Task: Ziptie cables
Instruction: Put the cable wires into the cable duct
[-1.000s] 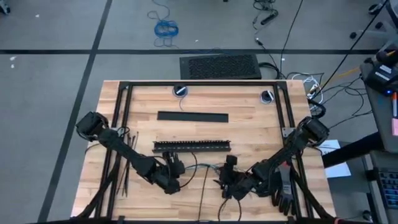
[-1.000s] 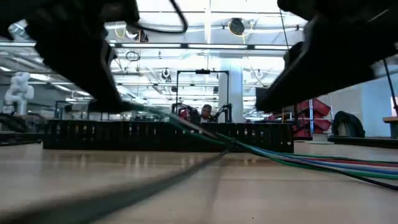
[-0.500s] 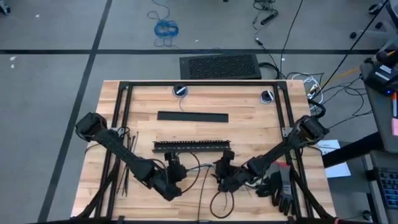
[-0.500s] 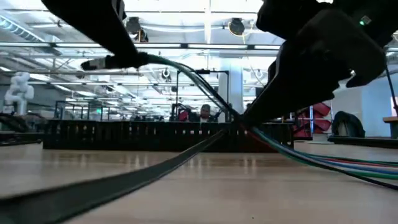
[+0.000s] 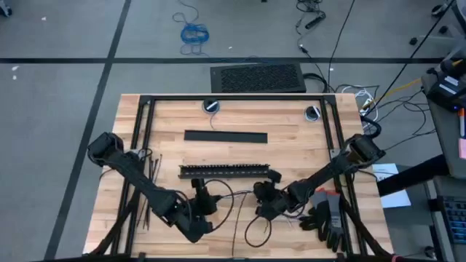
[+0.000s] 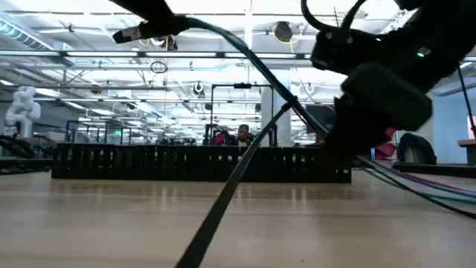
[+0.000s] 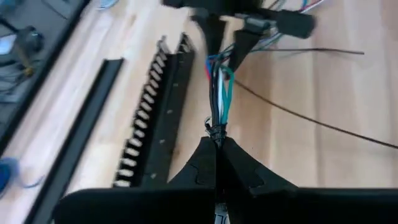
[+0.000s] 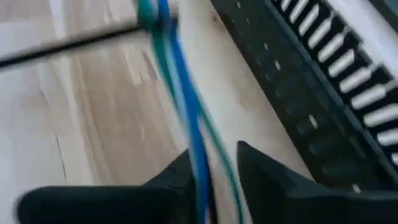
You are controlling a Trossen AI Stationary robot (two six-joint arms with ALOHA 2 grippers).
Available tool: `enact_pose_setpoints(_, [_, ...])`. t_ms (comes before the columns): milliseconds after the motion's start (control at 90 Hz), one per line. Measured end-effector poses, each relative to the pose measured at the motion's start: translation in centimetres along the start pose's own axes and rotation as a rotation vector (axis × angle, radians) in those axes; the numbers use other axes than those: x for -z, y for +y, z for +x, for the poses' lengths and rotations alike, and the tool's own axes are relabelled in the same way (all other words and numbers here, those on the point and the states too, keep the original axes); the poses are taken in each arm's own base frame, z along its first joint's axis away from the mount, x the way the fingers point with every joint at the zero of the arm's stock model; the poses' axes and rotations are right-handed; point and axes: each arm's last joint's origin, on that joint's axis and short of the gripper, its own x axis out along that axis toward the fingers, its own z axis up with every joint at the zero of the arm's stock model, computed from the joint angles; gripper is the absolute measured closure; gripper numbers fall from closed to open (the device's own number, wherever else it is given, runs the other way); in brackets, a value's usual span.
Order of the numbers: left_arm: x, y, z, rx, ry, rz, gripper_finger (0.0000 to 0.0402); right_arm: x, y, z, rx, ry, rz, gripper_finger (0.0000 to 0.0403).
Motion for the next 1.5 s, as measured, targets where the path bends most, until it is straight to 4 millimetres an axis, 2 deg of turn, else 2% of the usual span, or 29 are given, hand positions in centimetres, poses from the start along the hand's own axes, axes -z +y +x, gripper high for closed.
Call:
enact_pose_setpoints(100, [0.7, 0.6, -0.1, -0.059, 0.05, -0.001, 0.0394, 0.4, 0.1, -0.3, 0.006, 0.016, 0.003, 0.0392])
enact_pose_setpoints(267, [1.9, 1.5, -0.3, -0.134, 0.137, -0.04, 0.0394, -0.3, 0.3, -1.4, -0.059, 0.047, 0.008, 0.0401])
enact_pose_setpoints(489, [2.8, 2.2, -0.6, -0.185, 0.219, -0.008, 0.0394, -5.1, 0.3, -5.1, -0.012, 0.069, -0.125, 0.0402])
enact_pose_setpoints(578, [3.1, 2.6, -0.7, -0.206, 0.255, -0.011, 0.0394, -7.3, -0.4, -5.5, 0.026, 0.082, -0.186, 0.0403])
enact_pose_setpoints(689, [3.5, 3.0, -1.1, -0.24, 0.289, -0.007, 0.0394, -8.9, -1.6, -4.9, 0.056, 0.09, -0.211, 0.0403])
enact_pose_setpoints(933, [4.7, 3.6, -1.4, -0.312, 0.342, -0.002, 0.0395, -10.5, -4.3, -3.0, 0.066, 0.156, -0.25, 0.0403])
enact_pose_setpoints(1156, [7.0, 3.9, 0.3, -0.333, 0.411, 0.004, 0.0396, -10.9, -5.9, -1.7, 0.044, 0.234, -0.278, 0.0403])
enact_pose_setpoints(1500, [8.4, 4.2, 2.4, -0.308, 0.446, -0.001, 0.0396, -11.0, -7.5, -0.6, -0.006, 0.311, -0.282, 0.0403])
